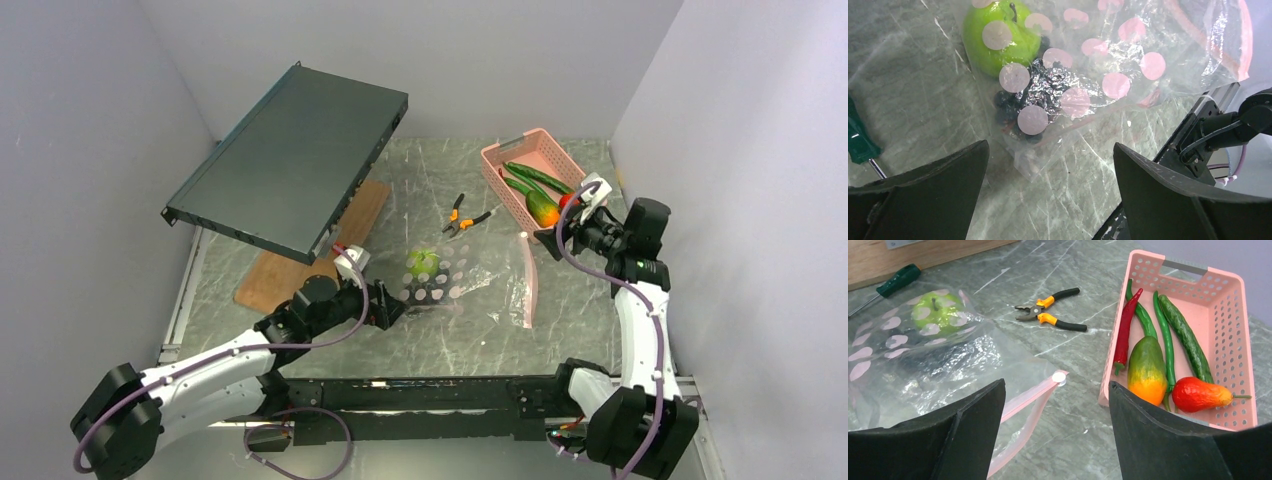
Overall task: Open the zip-top bag and remove the fake food
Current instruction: Place the fake fruit in the bin, then pick up the fake fruit from the zipper food storage bag.
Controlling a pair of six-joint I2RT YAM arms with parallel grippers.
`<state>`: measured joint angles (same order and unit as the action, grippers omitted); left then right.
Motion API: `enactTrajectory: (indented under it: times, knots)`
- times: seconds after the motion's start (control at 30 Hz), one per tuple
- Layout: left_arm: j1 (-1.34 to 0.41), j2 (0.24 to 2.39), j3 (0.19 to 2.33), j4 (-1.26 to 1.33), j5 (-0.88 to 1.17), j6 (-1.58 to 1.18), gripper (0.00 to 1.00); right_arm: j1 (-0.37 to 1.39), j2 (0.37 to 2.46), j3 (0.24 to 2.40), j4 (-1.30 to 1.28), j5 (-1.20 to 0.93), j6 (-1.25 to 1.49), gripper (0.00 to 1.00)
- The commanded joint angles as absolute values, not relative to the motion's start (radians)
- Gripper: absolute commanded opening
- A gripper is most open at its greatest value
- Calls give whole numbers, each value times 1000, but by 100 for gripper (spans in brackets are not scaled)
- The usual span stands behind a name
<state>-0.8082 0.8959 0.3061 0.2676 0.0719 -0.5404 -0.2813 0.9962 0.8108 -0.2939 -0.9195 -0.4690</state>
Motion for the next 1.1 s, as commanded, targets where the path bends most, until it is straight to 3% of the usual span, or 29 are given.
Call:
enactTrajectory:
  times: [0.0, 0.47, 0.6, 0.83, 1.07]
  knots:
    - [-803, 841, 275, 331, 82, -569, 100, -317, 945, 801, -321, -1013, -528, 77]
    - [-802, 842, 303, 326, 155, -577, 100, -384, 905, 784, -486, -949, -580, 69]
    - [-801, 855, 324, 322, 169, -574, 100, -384, 908, 779, -538, -939, -631, 61]
    - [-803, 889, 334, 338, 188, -579, 100, -382, 948, 796, -693, -975, -805, 35]
    - [-802, 921, 359, 343, 197, -573, 100, -382, 947, 768, -948, -1107, -1208, 24]
